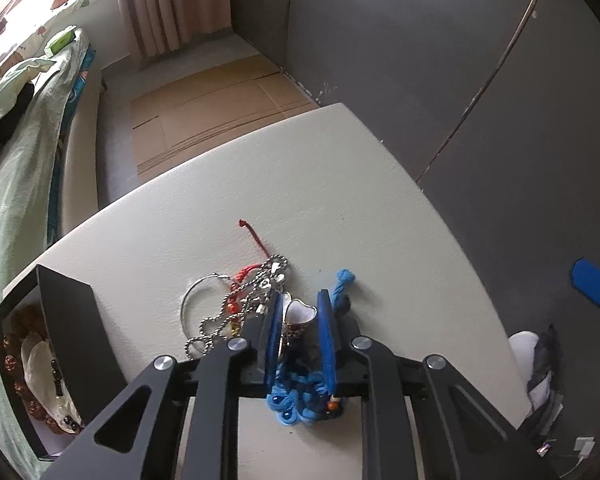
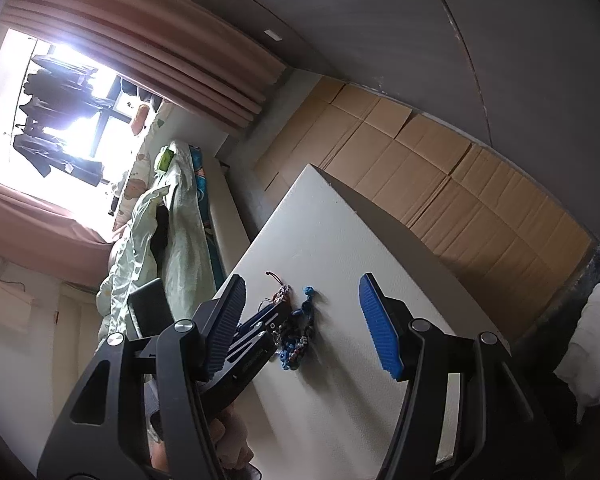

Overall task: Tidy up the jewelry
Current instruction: 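Grasp a silver chain with the left tool and lift it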

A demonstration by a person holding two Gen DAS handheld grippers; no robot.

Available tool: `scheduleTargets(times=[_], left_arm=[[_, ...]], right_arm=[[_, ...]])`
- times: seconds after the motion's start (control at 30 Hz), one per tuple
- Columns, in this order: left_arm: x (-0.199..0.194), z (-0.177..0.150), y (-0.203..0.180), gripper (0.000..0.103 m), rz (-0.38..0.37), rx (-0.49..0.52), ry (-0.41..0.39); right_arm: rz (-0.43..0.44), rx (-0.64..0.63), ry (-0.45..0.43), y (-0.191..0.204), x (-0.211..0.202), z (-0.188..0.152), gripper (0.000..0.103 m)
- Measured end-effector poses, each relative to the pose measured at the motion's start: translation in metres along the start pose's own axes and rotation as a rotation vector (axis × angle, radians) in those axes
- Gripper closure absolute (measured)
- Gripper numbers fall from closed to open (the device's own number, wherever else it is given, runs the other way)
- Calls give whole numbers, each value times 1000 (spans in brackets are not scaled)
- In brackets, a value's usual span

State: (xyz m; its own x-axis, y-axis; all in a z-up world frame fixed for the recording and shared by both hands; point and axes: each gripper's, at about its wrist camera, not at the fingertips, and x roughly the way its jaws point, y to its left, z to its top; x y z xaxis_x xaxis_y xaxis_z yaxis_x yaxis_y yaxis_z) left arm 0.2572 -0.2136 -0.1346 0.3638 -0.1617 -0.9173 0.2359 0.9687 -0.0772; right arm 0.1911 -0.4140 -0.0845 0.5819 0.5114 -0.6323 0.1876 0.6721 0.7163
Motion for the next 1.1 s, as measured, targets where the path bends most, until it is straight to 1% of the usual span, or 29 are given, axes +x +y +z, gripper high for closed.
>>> scheduleTargets(times=[0.07,0.4,0.53,0.77,0.87,1.1], left_arm=[[-3,-2,3,98,22,5,-10],[-37,-28,41,99,-2,-52,-96],[-42,-42,60,99,-30,-87,-98],[-44,-80,81,98,-105,-141,-109],[-47,-89,80,98,-112,-135,-119],[-52,-100,81,98,-136,-116,-68]], right_arm=[[1,3,-2,0,-1,0,43],[4,-14,7,6,4,-3,43],[0,-22,13,8,8,-4,43],[-11,-43,18,18,13,-9,43],[-19,-55,25,22,17,-13,43],[-45,-83,27,31,22,-17,43]])
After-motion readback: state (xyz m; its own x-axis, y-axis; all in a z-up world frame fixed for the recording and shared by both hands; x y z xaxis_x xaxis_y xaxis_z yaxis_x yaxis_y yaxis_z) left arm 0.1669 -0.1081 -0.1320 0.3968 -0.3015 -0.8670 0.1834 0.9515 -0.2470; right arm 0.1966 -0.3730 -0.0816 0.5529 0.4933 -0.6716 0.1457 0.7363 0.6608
